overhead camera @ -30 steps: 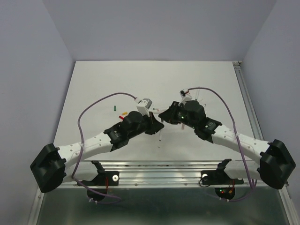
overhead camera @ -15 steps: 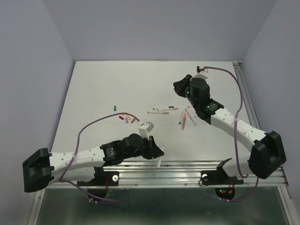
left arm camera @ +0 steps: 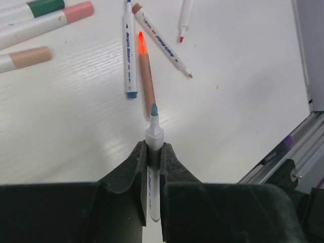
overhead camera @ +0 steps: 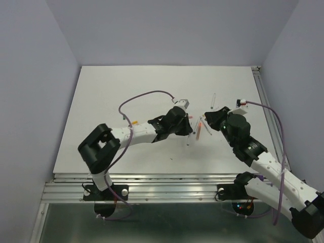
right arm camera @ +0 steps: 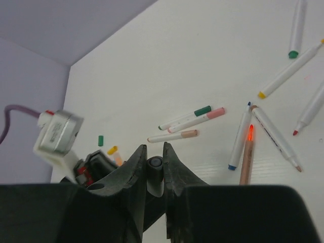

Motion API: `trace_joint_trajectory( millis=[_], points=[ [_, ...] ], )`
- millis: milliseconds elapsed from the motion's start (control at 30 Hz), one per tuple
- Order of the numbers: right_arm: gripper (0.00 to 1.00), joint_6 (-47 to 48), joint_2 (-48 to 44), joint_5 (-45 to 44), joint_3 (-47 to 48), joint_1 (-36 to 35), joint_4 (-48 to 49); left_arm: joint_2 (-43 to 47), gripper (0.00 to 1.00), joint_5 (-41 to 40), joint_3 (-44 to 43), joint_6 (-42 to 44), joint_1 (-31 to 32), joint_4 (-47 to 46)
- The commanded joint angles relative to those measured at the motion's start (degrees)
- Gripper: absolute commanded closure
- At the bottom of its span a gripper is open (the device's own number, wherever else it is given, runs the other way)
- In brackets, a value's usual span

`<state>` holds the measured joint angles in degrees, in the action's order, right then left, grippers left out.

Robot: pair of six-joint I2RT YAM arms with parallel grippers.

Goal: Open the pen caps

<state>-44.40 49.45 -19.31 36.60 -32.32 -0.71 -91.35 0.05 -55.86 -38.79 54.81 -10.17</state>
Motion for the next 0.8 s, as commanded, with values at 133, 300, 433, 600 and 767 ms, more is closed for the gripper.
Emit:
trace_joint_trajectory(
  millis=[133, 300, 433, 600, 767],
  points=[
    [0.99, -4.20, -7.35, -4.06, -3.99, -0.12, -6.14, -20.17, 1.00, 6.54, -22.18, 3.46, -0.75, 4.11],
    [0.99, -3.76, -7.62, -3.19, -4.69, -0.12, -5.71, -25.80, 1.00, 3.20, -28.69, 1.26, -0.58, 6.04],
    [0.99, -4.29, -7.00, -4.07, -5.22, -0.12, -6.06, -29.32, 0.98, 2.76, -32.47, 0.64, -0.31, 8.32],
    [0.99, -4.55, -6.74, -3.45, -5.49, -0.12, -5.44, -30.73, 0.86, 3.46, -33.71, 0.64, 0.39, 8.86],
    [0.99, -4.64, -6.91, -2.93, -5.22, -0.12, -5.79, -27.92, 0.66, 3.02, -32.48, 1.17, 0.56, 9.03]
  ],
)
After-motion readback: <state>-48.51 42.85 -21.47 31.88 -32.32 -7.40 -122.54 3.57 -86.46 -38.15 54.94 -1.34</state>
